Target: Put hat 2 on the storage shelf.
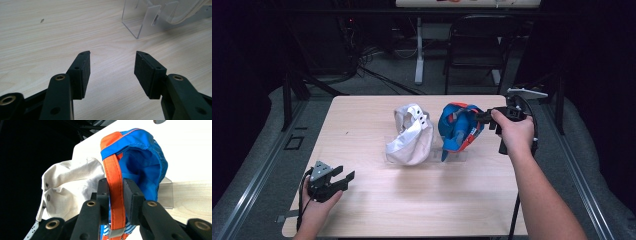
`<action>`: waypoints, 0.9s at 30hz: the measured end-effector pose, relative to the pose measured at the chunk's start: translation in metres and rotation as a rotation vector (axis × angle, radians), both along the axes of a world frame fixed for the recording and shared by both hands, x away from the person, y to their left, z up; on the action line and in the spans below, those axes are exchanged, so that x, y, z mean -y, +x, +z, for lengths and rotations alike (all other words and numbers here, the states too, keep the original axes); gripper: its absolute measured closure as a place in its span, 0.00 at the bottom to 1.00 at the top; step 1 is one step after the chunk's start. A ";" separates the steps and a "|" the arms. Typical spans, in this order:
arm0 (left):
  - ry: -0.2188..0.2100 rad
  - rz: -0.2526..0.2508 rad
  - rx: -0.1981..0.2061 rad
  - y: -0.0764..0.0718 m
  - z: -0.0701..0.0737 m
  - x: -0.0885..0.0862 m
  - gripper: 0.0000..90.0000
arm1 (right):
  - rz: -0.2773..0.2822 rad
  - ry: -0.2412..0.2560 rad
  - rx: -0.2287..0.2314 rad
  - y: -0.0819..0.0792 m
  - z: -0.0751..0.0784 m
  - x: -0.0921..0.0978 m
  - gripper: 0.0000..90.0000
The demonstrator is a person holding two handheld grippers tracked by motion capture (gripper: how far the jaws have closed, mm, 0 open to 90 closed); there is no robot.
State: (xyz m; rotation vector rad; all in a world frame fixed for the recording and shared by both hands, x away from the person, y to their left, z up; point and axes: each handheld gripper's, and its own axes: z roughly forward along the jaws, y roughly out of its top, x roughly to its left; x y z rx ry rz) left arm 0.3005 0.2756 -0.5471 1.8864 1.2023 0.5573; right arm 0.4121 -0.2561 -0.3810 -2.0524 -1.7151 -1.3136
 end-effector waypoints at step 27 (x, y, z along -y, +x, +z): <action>0.006 -0.002 0.003 0.004 0.000 0.004 0.51 | 0.053 -0.163 0.034 -0.027 -0.011 0.011 0.71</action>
